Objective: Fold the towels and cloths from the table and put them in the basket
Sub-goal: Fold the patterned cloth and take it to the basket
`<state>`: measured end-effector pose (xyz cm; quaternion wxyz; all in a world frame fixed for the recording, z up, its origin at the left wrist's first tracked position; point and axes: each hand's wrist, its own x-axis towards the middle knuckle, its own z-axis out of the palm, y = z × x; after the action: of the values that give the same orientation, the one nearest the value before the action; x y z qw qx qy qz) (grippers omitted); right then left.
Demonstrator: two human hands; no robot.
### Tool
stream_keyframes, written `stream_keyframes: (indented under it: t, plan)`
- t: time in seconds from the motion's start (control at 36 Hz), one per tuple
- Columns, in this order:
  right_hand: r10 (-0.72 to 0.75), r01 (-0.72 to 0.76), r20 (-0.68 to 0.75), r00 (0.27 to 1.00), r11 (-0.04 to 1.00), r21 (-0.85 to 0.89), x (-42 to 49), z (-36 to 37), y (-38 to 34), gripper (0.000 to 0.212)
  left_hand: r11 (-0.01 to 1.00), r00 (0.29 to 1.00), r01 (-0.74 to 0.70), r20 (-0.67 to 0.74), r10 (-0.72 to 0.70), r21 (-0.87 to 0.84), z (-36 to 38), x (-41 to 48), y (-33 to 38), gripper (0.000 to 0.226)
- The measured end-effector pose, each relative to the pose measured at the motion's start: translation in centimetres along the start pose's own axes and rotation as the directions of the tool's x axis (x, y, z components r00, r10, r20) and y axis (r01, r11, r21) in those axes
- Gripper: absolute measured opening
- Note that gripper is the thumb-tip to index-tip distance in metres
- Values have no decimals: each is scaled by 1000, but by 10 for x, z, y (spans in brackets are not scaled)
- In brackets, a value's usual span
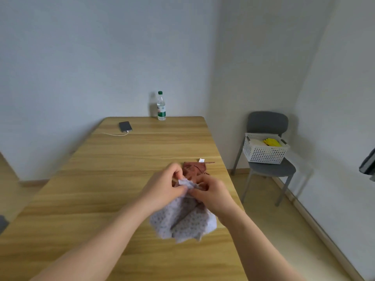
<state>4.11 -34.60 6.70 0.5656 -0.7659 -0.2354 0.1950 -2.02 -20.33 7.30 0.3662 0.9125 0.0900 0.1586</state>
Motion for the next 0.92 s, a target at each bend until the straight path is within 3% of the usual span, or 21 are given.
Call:
stream_keyframes:
  t: [0.06,0.11,0.17,0.22,0.28,0.39,0.5,0.61,0.72,0.83,0.92]
  plan:
    - [11,-9,-64,998,1000,25,0,11,-1,15,991,998,30,-52,-38,-132,-12,-4,-10,37]
    - [20,-12,-103,994,997,79,1,20,-2,17,981,998,61,46,-53,-186,-24,-9,-17,42]
    - [20,-4,-132,991,993,117,2,27,-5,19,996,981,70,186,-59,-52,-34,-11,-29,46]
    - [16,8,-163,987,990,144,4,31,-9,23,996,967,59,243,-74,68,-43,-11,-43,31]
    - [9,15,-155,988,988,155,5,32,-13,23,993,971,77,220,-96,92,-51,-9,-54,23]
    - [32,-18,-148,988,995,99,8,31,-17,20,984,987,95,113,-113,148,-66,1,-64,29]
    - [63,-53,-332,941,998,41,13,24,-12,20,979,993,80,65,-94,185,-78,9,-69,28]
    - [53,-80,-460,886,996,-41,15,18,-7,16,999,983,41,-178,-35,31,-84,16,-73,22]
    - [121,-132,-478,870,991,11,18,17,-1,8,986,995,87,39,-93,141,-73,23,-81,20]
    - [225,-152,-493,840,971,185,25,13,2,11,986,993,121,-15,-120,111,-54,32,-92,27]
    - [240,-186,-483,842,970,158,35,8,11,16,971,983,183,-20,-182,156,-47,43,-95,24]
